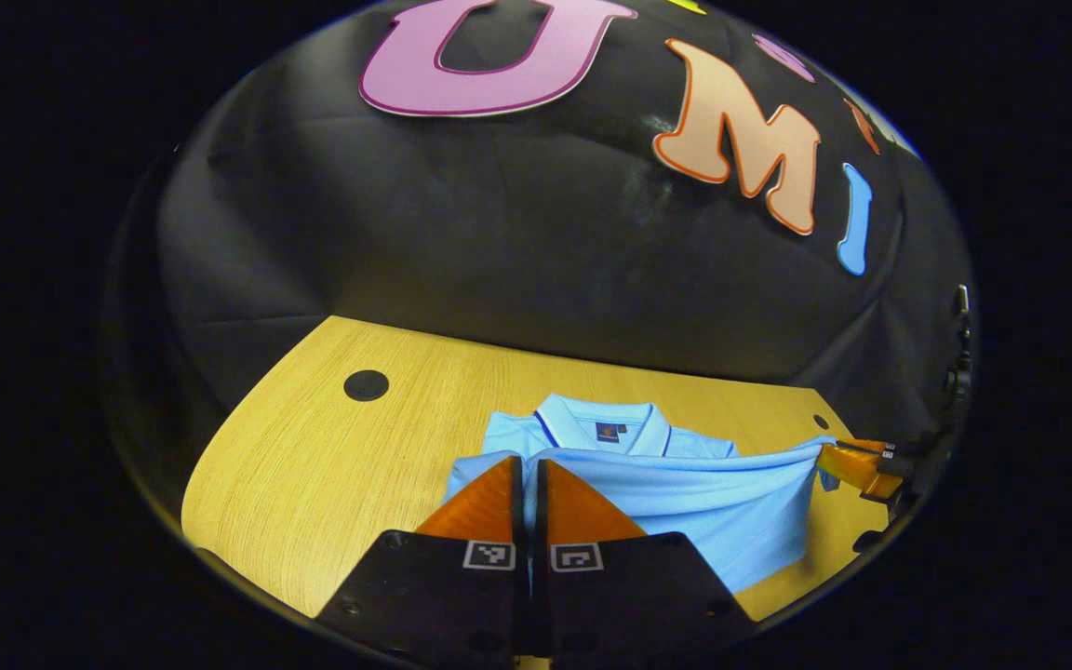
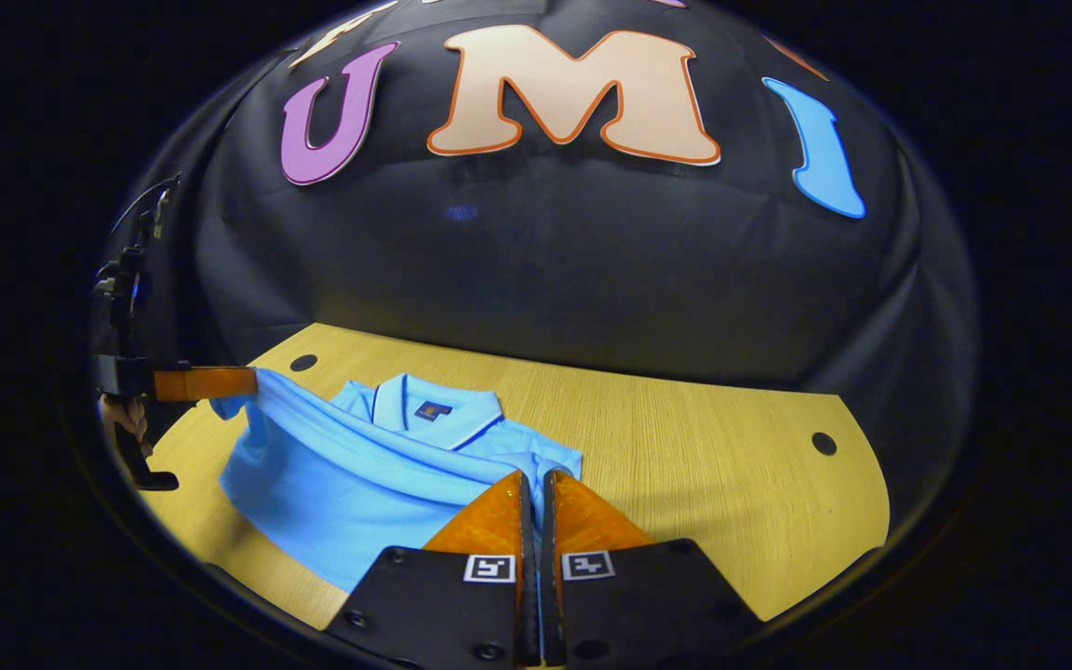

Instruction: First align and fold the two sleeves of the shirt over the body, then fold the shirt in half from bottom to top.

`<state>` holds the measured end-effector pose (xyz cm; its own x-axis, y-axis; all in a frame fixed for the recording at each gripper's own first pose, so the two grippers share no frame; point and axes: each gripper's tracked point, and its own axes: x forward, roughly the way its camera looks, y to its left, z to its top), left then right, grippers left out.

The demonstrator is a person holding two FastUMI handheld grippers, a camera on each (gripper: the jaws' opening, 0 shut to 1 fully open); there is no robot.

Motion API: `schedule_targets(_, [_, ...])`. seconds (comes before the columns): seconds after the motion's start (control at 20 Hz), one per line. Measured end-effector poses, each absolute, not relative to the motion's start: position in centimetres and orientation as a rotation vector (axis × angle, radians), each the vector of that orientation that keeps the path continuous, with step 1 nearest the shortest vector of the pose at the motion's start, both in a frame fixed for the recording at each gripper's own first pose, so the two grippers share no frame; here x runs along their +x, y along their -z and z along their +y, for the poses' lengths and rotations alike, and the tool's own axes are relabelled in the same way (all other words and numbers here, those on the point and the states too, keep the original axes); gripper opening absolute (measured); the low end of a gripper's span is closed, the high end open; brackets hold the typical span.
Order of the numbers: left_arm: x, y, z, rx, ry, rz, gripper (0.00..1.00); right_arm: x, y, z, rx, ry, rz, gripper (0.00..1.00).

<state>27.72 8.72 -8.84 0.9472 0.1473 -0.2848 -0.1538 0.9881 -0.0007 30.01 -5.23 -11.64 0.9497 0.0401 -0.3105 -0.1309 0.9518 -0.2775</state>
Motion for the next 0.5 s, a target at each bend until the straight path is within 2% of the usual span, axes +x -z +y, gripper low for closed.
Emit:
schedule_targets(0.15, [29.9, 10.0, 10.8, -0.003, -0.234, 0.328, 0.0, 32.6, 13.0, -4.6, -0.219, -0.124, 0.348, 0.04])
schedule_targets(0.2, [30.0, 10.8, 11.1, 0.012, -0.268, 0.34, 0.0, 32.9, 13.3, -4.5, -0.176, -0.131, 0.366, 0.08])
schedule_targets(0.25, [29.9, 10.6, 11.6, 0.023, -0.291, 0.337, 0.08, 32.8, 13.7, -4.9, -0.148, -0.121, 0.386, 0.34])
schedule_targets(0.3, [29.6, 10.3, 12.0, 0.037, -0.317, 0.335, 0.11, 32.7, 13.5, -5.3, -0.122, -0.115, 0.387, 0.59])
schedule_targets(0.35, [28.9, 9.9, 11.9, 0.041, -0.32, 0.334, 0.31, 32.5, 13.4, -5.1, -0.09, -0.122, 0.384, 0.85])
schedule_targets(0.45, [27.8, 9.8, 12.7, 0.051, -0.353, 0.34, 0.93, 31.8, 12.9, -5.5, -0.067, -0.115, 0.38, 0.86])
schedule_targets(0.5, [27.0, 9.4, 12.8, 0.062, -0.366, 0.338, 1.0, 31.2, 12.7, -5.6, -0.066, -0.114, 0.372, 0.9])
